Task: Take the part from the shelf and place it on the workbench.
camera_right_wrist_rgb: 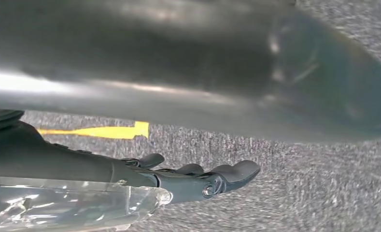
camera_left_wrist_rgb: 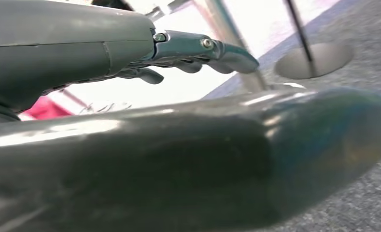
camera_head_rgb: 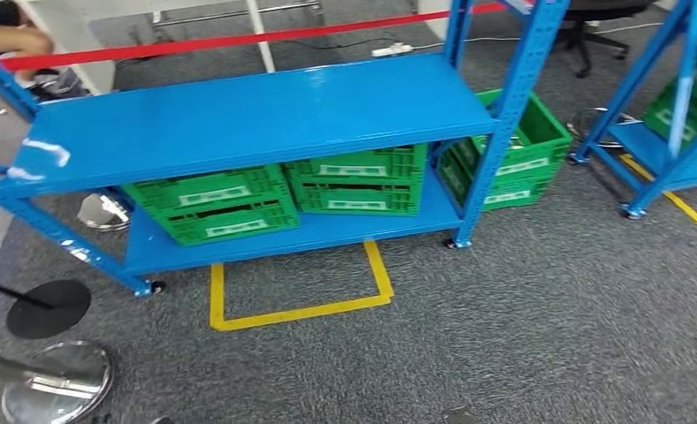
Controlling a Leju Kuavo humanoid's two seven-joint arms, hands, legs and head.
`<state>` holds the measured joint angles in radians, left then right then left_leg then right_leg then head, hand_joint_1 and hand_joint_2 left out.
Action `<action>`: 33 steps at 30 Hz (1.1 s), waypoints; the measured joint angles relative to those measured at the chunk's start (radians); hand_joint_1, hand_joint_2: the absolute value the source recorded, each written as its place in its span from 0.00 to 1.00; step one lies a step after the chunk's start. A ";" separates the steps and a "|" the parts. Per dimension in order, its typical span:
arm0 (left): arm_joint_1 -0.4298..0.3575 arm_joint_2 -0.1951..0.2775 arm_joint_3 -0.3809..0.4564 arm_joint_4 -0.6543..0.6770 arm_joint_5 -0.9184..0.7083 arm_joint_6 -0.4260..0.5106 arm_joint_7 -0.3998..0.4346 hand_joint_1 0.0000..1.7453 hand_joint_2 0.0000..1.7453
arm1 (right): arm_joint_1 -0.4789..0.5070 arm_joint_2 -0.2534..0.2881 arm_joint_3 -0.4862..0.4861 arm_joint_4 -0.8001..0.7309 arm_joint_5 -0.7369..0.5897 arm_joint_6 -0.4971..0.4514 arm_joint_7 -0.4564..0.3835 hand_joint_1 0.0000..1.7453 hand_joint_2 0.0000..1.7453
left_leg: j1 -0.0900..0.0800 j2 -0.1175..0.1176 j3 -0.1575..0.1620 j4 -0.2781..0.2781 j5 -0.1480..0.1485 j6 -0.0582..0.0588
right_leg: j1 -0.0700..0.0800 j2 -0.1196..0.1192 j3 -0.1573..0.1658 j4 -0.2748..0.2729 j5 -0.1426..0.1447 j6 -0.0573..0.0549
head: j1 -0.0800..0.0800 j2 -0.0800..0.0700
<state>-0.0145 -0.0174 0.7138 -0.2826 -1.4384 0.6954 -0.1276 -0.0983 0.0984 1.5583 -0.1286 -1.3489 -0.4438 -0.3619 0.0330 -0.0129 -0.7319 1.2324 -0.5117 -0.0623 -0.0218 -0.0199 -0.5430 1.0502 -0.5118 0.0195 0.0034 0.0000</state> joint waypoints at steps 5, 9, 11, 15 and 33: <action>0.007 -0.001 0.003 0.000 -0.004 0.000 0.000 0.00 0.00 | -0.005 0.000 0.000 0.000 -0.007 -0.001 0.001 0.00 0.00 | -0.021 0.014 0.065 -0.094 0.069 0.039 | 0.015 -0.040 0.004 0.000 -0.006 -0.006 | 0.000 0.000; 0.005 0.000 0.005 0.000 -0.005 0.001 0.000 0.00 0.00 | -0.006 0.000 0.000 0.000 -0.008 0.004 0.007 0.00 0.00 | -0.035 0.029 0.126 -0.219 0.082 0.050 | 0.021 -0.050 0.003 -0.006 -0.008 0.010 | 0.001 0.000; 0.007 -0.001 0.008 0.000 -0.005 0.002 0.000 0.00 0.00 | -0.007 0.000 0.000 0.000 -0.008 0.005 0.017 0.00 0.00 | -0.031 0.022 0.130 -0.228 0.085 0.056 | 0.019 -0.038 0.002 -0.004 -0.014 0.023 | 0.002 0.000; 0.001 -0.003 0.011 0.000 -0.006 0.003 0.000 0.00 0.00 | -0.006 0.000 0.000 0.000 -0.011 0.006 0.031 0.00 0.00 | -0.026 0.006 0.137 -0.236 0.087 0.070 | 0.019 0.013 -0.097 0.193 -0.107 0.037 | 0.009 0.000; -0.001 -0.006 0.026 0.001 -0.008 0.003 -0.011 0.00 0.25 | -0.005 0.000 0.000 0.000 -0.018 0.025 0.007 0.00 0.00 | -0.034 -0.023 0.151 -0.249 0.092 0.052 | 0.020 0.036 -0.025 -0.021 0.037 0.007 | 0.007 0.000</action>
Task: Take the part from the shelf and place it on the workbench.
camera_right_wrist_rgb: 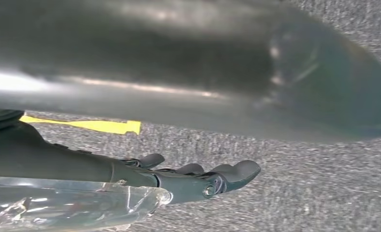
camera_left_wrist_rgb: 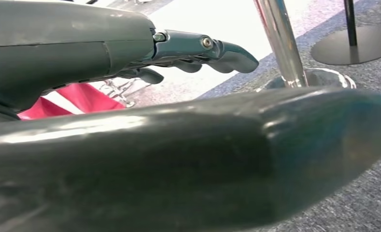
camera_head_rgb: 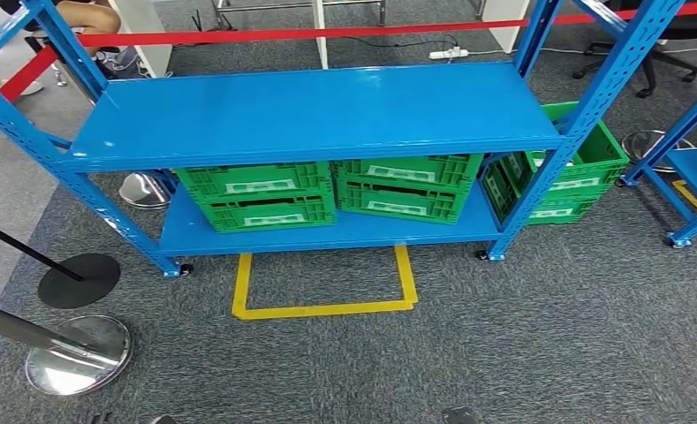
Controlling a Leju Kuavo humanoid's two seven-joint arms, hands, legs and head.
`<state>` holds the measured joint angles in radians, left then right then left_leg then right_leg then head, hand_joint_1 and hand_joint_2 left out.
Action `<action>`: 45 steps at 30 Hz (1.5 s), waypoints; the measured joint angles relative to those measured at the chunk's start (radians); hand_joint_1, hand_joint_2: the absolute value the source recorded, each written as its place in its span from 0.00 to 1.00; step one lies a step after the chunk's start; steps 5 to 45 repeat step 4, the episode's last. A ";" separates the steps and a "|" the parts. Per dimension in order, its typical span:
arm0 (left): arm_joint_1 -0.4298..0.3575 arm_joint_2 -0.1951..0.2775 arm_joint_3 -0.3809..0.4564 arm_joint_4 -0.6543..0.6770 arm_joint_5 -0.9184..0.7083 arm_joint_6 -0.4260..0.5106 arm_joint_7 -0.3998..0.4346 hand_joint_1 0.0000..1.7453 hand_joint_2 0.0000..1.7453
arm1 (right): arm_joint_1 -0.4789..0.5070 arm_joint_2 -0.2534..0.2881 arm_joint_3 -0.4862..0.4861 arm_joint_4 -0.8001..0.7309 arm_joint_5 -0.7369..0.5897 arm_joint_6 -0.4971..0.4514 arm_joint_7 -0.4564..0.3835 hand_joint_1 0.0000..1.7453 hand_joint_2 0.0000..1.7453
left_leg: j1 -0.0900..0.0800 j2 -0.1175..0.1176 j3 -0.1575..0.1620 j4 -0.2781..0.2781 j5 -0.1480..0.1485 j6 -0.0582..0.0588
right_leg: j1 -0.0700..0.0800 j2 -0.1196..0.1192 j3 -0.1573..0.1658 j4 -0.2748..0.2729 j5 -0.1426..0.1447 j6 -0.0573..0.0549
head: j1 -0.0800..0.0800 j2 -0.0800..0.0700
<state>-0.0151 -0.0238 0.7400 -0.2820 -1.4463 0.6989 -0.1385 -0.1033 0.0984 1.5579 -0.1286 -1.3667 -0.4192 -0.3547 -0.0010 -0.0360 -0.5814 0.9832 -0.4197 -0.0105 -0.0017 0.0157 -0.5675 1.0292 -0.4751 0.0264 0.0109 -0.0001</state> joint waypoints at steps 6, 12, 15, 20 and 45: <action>0.000 -0.001 0.002 0.000 -0.001 0.000 0.000 0.00 1.00 | 0.000 0.000 0.000 0.000 -0.004 -0.002 0.020 0.00 0.67 | 0.000 0.000 -0.001 0.000 0.001 -0.005 | 0.000 0.000 0.000 0.000 0.001 -0.003 | 0.000 0.000; 0.000 -0.001 0.002 0.000 -0.001 0.000 0.000 0.00 1.00 | 0.000 0.000 0.000 0.000 -0.004 -0.002 0.020 0.00 0.67 | 0.000 0.000 -0.001 0.000 0.001 -0.005 | 0.000 0.000 0.000 0.000 0.001 -0.003 | 0.000 0.000; 0.000 -0.001 0.002 0.000 -0.001 0.000 0.000 0.00 1.00 | 0.000 0.000 0.000 0.000 -0.004 -0.002 0.020 0.00 0.67 | 0.000 0.000 -0.001 0.000 0.001 -0.005 | 0.000 0.000 0.000 0.000 0.001 -0.003 | 0.000 0.000; 0.000 -0.001 0.002 0.000 -0.001 0.000 0.000 0.00 1.00 | 0.000 0.000 0.000 0.000 -0.004 -0.002 0.020 0.00 0.67 | 0.000 0.000 -0.001 0.000 0.001 -0.005 | 0.000 0.000 0.000 0.000 0.001 -0.003 | 0.000 0.000; 0.000 -0.001 0.002 0.000 -0.001 0.000 0.000 0.00 1.00 | 0.000 0.000 0.000 0.000 -0.004 -0.002 0.020 0.00 0.67 | 0.000 0.000 -0.001 0.000 0.001 -0.005 | 0.000 0.000 0.000 0.000 0.001 -0.003 | 0.000 0.000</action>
